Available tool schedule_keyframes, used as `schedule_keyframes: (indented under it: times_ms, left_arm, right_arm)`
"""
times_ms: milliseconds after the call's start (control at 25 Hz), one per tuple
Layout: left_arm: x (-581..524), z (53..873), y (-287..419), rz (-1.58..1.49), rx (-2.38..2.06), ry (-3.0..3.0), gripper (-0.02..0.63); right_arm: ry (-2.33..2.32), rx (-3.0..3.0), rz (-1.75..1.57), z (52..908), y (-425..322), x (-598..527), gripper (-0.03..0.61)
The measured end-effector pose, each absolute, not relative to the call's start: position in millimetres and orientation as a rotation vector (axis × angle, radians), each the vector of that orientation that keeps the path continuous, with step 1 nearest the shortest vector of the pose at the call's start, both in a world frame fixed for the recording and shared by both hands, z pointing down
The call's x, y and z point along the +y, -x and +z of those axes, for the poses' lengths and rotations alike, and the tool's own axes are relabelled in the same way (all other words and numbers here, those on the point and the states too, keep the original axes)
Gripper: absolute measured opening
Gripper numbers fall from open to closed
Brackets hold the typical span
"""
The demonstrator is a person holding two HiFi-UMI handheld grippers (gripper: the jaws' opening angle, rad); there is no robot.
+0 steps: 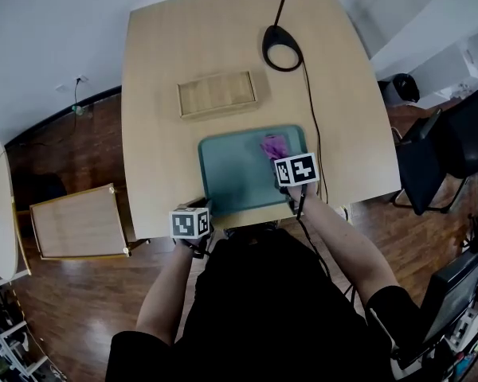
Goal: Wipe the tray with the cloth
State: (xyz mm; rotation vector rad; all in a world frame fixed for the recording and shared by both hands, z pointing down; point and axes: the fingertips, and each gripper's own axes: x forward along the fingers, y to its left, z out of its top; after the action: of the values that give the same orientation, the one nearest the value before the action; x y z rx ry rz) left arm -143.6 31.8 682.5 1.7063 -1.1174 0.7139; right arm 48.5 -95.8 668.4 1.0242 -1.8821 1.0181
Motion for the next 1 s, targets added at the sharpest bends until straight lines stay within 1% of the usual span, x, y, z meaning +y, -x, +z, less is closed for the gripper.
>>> schedule_keyframes:
  times_ms: [200,400,560,1000]
  left_arm:
    - [29,683,145,0.715,-1.137,-1.702,0.064]
    - [31,684,145,0.713,-1.137,-1.699,0.063]
    - [29,680,144,0.678,-1.136,-1.688,0.06]
    - [30,676,145,0.683,-1.114,-1.703,0.063]
  right_arm:
    - [-1.105,-1.837,1.023,673,-114,-100,0.051]
    - [-1.11,-1.795,0.989,684,-114,-95,0.051]
    - [-1.065,-1.809,0.998,682,-79,-87,0.051]
    - [-0.784,-1.91,1.06,677,83,-46,0.051]
